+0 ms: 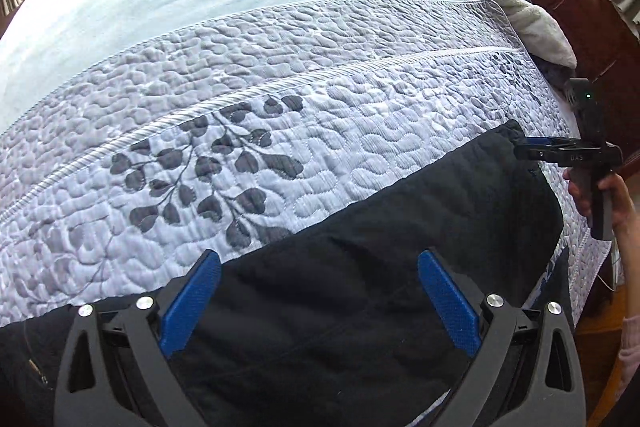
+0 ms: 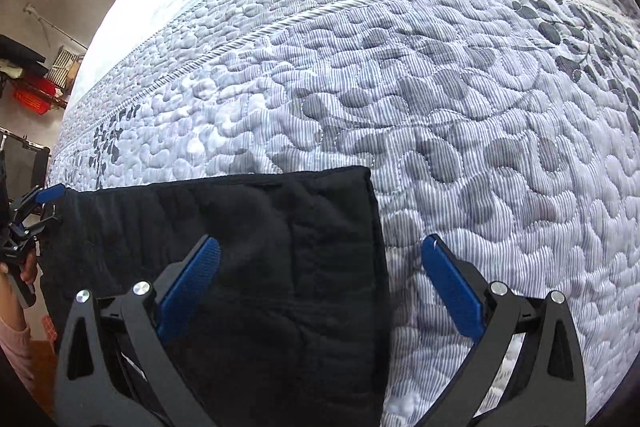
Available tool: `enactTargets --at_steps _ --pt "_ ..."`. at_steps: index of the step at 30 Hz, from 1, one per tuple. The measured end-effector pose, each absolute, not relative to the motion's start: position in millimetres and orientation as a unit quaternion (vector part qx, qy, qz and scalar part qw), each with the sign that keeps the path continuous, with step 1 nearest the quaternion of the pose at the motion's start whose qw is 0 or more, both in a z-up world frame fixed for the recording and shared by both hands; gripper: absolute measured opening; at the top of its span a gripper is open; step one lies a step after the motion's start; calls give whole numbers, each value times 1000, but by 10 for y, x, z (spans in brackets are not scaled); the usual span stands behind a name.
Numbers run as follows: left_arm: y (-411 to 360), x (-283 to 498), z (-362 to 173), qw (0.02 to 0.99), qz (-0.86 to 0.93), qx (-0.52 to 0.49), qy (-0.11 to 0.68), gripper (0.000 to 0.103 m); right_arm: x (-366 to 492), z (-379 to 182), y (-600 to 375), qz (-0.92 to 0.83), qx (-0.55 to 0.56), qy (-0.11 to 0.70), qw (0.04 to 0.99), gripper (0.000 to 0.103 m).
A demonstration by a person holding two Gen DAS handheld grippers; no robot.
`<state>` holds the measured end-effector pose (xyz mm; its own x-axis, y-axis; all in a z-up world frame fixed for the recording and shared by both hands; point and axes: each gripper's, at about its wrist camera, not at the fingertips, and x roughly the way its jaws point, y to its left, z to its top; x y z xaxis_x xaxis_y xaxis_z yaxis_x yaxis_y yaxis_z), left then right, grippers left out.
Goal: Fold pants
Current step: 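Move both grippers to the hem ends of the black pant legs, then grasp the leg hems with both grippers and lift them toward the waistband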
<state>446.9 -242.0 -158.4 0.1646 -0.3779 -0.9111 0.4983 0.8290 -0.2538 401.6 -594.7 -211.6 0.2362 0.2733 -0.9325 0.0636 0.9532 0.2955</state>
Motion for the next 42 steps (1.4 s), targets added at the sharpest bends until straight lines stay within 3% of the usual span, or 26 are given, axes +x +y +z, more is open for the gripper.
enactTargets --at_steps 3,5,6,7,8,9,10,19,27,28,29,31,33,36,42 --pt "-2594 4520 -1666 756 -294 53 582 99 4045 -2133 -5906 75 128 596 789 100" --pt "-2742 4527 -1697 757 -297 62 579 99 4063 -2125 -5847 73 106 589 797 92" --pt "-2813 4530 -1717 757 -299 67 577 99 4062 -2115 -5814 69 87 587 802 77" --pt "-2897 4530 -1739 755 -301 76 577 99 4043 -2091 -5792 74 72 582 807 53" --pt "-2972 4536 -1760 755 -302 83 576 99 4029 -2062 -5780 78 62 578 810 42" --pt "-3030 4540 -1771 756 -302 87 574 99 4007 -2023 -5778 84 55 575 812 20" --pt "-3081 4544 -1773 757 -304 88 571 99 3974 -1963 -5780 96 56 570 814 15" --pt "-3356 4593 -1625 717 -412 103 553 99 3469 -1073 -5757 195 49 426 882 10" --pt "-3502 4566 -1683 687 -460 130 547 97 3413 -998 -5825 208 64 403 889 10" --pt "-3524 4539 -1711 680 -464 136 551 92 3406 -1016 -5837 207 68 402 889 10" --pt "-3551 4510 -1749 670 -469 146 557 75 3411 -1028 -5851 205 71 401 890 10" --pt "-3568 4454 -1811 660 -467 166 564 62 3381 -1044 -5862 201 72 401 891 10" --pt "-3564 4407 -1838 654 -468 179 567 31 3347 -1049 -5878 197 75 401 892 10" --pt "-3504 4334 -1758 663 -467 179 558 13 3288 -1046 -5937 186 85 397 895 10" --pt "-3380 3971 -1270 724 -423 194 509 5 3079 -864 -5916 163 96 372 909 10"
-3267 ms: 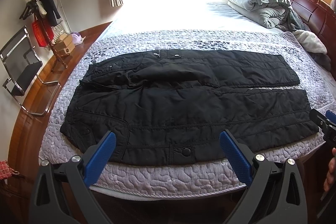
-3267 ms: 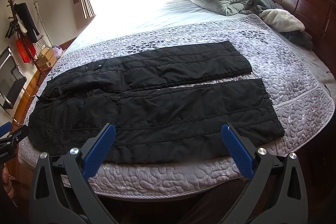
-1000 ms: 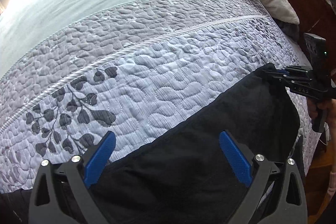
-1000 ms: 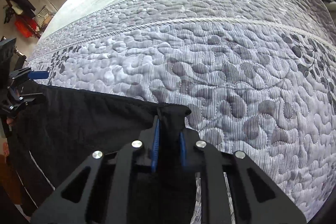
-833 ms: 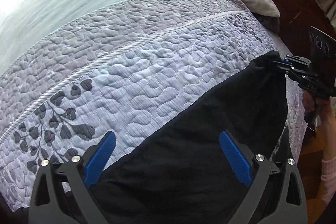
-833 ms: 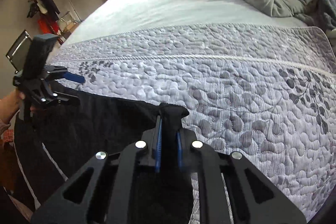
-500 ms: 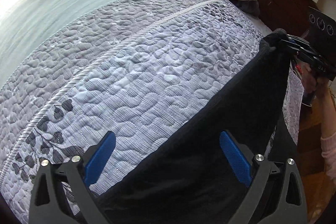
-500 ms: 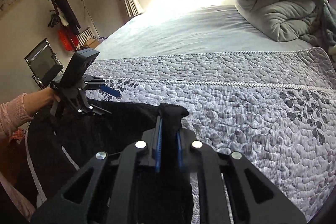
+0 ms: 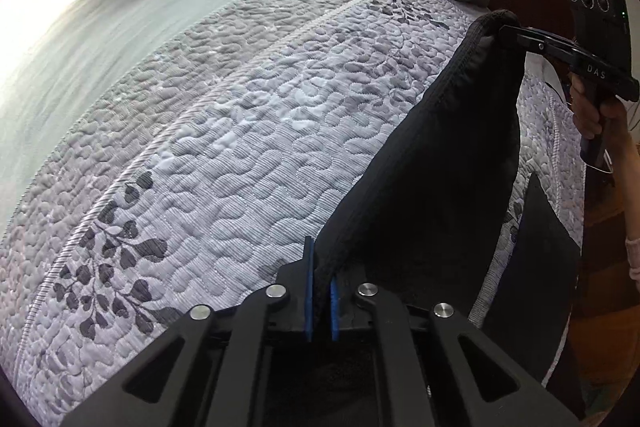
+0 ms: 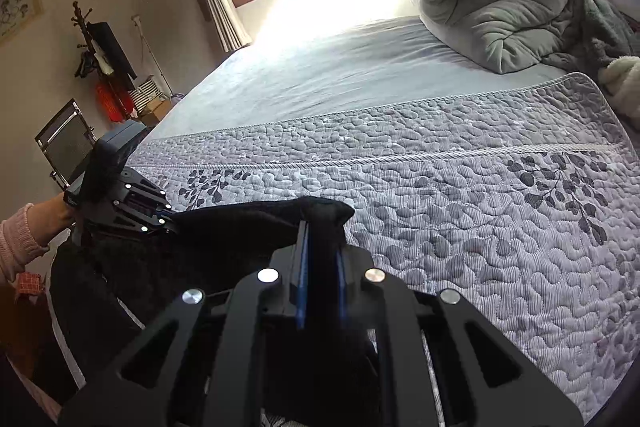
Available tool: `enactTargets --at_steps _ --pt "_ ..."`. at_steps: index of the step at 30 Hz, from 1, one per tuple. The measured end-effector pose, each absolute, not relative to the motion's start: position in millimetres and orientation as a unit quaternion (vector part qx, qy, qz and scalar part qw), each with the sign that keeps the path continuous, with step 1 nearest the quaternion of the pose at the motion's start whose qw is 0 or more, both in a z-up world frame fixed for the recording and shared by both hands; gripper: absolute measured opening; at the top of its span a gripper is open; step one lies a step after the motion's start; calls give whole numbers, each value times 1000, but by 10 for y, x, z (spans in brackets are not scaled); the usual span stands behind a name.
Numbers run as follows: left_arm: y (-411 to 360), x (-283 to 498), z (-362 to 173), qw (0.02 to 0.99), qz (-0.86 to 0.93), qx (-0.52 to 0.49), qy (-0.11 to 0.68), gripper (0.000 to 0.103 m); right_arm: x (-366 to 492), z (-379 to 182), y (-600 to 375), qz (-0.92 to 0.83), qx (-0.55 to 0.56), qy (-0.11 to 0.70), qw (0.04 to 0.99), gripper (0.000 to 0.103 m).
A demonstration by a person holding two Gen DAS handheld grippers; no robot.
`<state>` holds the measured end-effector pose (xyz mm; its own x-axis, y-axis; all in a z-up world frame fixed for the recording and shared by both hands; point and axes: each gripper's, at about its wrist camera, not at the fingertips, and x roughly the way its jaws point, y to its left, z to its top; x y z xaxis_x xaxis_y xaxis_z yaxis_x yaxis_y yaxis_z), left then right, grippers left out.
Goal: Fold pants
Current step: 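Grasp the leg hems with both grippers and lift them toward the waistband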
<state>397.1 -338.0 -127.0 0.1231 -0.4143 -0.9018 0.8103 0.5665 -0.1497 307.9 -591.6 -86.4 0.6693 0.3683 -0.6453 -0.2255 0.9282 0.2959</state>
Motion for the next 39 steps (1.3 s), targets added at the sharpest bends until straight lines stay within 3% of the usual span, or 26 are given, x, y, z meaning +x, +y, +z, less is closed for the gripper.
enactTargets --at_steps 6,11,21,39 --pt "-3185 3193 -606 779 -378 206 456 5 2581 -526 -5816 164 109 320 927 10" --pt "-3185 2320 -408 813 -340 244 404 5 1948 -472 -5753 157 108 304 933 10" --pt "-3336 1111 -632 854 -277 253 361 6 987 -858 -5796 124 151 332 923 10" --pt "-3553 285 -1448 828 -281 275 399 7 177 -1367 -5865 62 169 384 906 10"
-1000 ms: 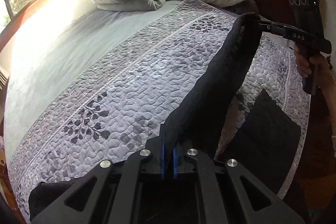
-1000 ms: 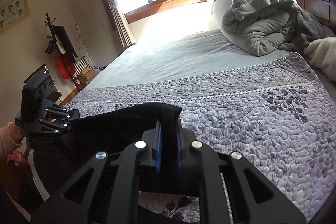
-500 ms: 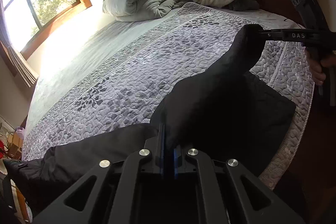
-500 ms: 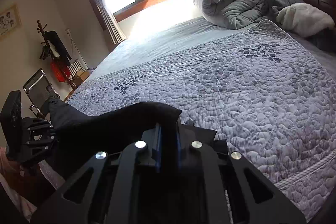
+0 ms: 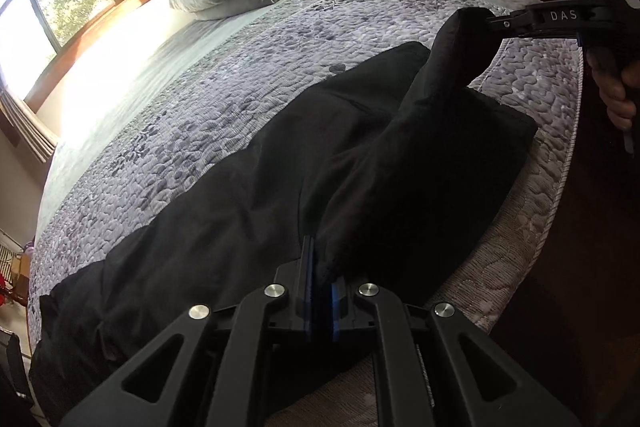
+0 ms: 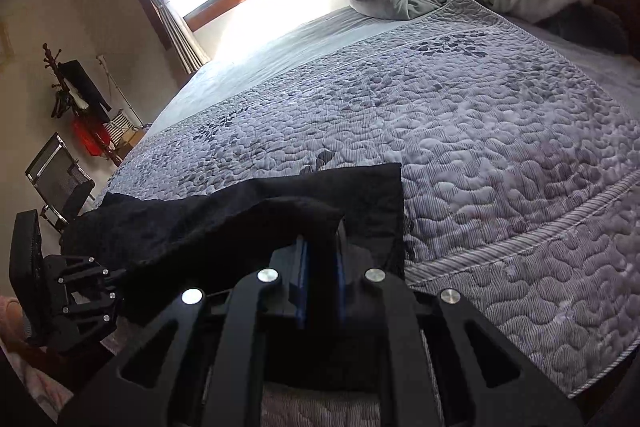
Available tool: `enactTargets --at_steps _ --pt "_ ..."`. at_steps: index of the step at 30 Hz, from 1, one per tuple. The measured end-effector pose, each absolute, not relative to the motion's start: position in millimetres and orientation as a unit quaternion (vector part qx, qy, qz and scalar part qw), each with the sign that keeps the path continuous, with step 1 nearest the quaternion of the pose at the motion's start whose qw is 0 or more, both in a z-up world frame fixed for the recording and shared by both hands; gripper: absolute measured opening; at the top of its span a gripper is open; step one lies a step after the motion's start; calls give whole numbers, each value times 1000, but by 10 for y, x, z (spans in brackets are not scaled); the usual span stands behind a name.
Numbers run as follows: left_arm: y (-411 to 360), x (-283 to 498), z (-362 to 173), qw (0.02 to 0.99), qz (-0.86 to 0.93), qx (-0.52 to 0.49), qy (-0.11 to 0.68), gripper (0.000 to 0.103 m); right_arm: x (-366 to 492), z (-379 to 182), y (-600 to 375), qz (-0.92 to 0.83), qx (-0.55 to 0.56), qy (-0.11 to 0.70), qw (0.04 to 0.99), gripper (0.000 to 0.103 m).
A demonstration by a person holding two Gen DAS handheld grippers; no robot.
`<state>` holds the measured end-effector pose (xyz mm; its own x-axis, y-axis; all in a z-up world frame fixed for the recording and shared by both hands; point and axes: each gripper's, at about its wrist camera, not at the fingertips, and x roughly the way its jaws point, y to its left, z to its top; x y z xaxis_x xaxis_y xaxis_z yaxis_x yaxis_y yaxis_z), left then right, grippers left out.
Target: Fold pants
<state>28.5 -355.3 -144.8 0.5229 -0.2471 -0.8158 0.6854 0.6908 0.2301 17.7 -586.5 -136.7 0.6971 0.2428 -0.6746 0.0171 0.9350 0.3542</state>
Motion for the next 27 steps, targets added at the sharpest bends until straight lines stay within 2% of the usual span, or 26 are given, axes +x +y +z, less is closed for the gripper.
enactTargets --at_steps 3,5,7,8,11,12,17,19,24,27 --pt "-3566 271 -1541 828 -280 267 406 8 107 -1475 -5887 54 170 401 899 13" --pt "-3574 264 -1600 825 -279 269 412 9 54 -1538 -5906 38 169 416 893 28" --pt "-3586 246 -1668 817 -285 272 421 13 -24 -1586 -5912 23 166 431 886 62" --pt "-3588 235 -1696 813 -287 274 426 19 -76 -1597 -5898 17 163 438 884 64" --pt "-3606 131 -1726 799 -306 286 431 49 -283 -1600 -5876 15 180 443 878 64" --pt "-3601 85 -1711 799 -311 290 426 53 -362 -1603 -5888 17 202 441 875 64" --pt "-3502 -54 -1569 802 -326 284 412 56 -656 -1623 -5893 45 345 403 846 65" --pt "-3428 -4 -1536 805 -316 265 425 56 -643 -1635 -5805 46 367 403 837 56" --pt "-3126 213 -1498 822 -257 206 465 57 -462 -1702 -5467 44 376 423 823 49" --pt "-2903 263 -1502 828 -231 184 477 57 -342 -1800 -5356 43 393 428 813 33"
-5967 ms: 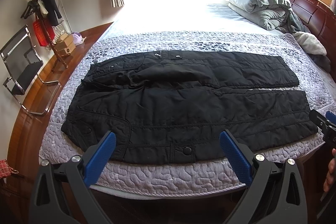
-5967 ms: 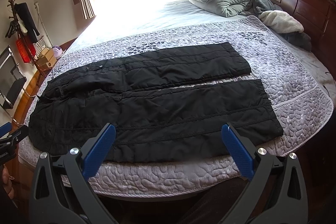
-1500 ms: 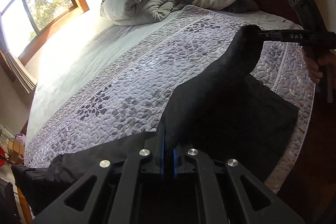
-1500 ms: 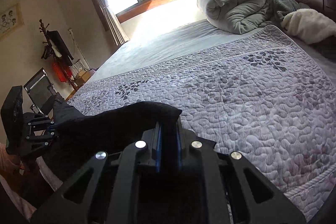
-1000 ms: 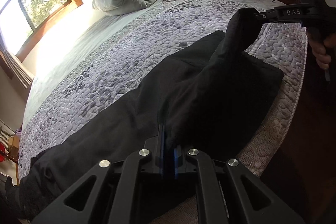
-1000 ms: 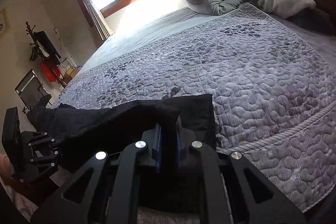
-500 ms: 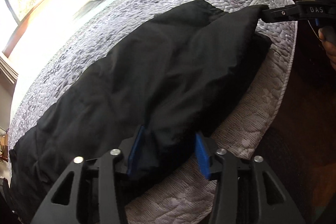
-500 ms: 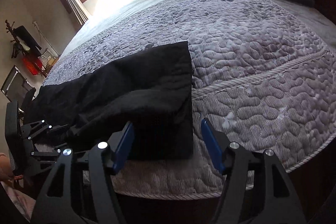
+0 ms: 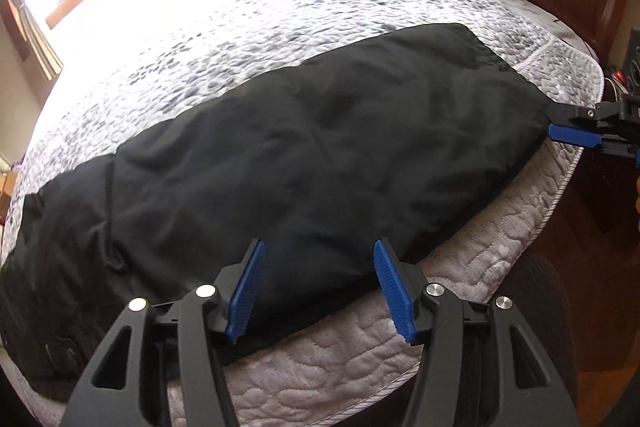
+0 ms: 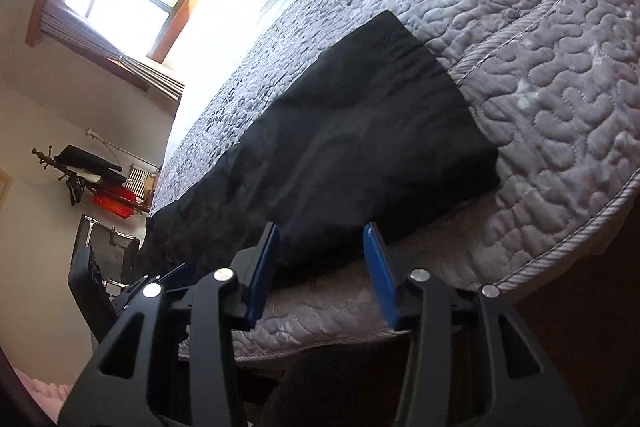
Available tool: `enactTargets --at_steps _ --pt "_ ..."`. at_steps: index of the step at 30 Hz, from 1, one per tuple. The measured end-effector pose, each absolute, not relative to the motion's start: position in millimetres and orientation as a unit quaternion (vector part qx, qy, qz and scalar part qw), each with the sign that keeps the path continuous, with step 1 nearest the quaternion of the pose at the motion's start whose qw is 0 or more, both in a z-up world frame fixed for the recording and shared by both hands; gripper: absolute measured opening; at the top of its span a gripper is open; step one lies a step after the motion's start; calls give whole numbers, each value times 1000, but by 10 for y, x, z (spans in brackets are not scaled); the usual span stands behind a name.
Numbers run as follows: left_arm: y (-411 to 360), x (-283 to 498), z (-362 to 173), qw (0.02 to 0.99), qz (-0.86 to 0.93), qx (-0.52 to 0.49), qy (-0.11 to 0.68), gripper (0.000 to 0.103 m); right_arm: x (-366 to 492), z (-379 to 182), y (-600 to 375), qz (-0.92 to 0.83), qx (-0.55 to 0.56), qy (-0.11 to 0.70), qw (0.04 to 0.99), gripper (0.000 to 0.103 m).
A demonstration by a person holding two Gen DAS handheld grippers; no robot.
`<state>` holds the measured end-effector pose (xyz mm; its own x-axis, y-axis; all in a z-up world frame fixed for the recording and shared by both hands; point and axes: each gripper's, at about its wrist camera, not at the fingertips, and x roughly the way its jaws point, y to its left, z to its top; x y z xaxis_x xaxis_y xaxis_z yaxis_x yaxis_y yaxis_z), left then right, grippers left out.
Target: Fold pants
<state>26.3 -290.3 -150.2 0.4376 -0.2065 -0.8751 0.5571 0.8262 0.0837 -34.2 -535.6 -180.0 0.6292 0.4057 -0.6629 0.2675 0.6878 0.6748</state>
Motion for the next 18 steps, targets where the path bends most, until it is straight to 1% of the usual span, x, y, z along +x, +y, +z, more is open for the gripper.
enactTargets --at_steps 2,3,8,12,13,14,15,16,17,18 --pt "-2756 259 -1481 833 -218 173 478 58 -276 -1839 -5316 31 392 436 809 17" --pt "-2691 261 -1469 836 -212 170 477 59 -256 -1829 -5293 29 387 436 812 0" --pt "-2255 246 -1370 852 -177 144 471 66 -276 -1559 -5255 12 356 416 837 0" --pt "-1882 275 -1352 861 -136 111 478 67 -349 -1602 -5400 -11 361 433 826 0" --pt "-1809 281 -1366 861 -126 104 482 67 -368 -1637 -5417 -6 376 432 819 3" --pt "-1742 289 -1381 861 -117 98 485 67 -383 -1675 -5428 -1 388 433 814 4" --pt "-1688 296 -1396 861 -109 94 488 67 -385 -1700 -5427 -7 392 438 809 14" --pt "-1635 300 -1402 861 -101 91 490 67 -402 -1714 -5447 -16 392 438 809 27" --pt "-1591 302 -1414 861 -94 87 491 67 -409 -1731 -5448 -19 393 434 810 30" --pt "-1524 293 -1417 862 -88 84 493 67 -411 -1762 -5453 -22 398 435 807 30"
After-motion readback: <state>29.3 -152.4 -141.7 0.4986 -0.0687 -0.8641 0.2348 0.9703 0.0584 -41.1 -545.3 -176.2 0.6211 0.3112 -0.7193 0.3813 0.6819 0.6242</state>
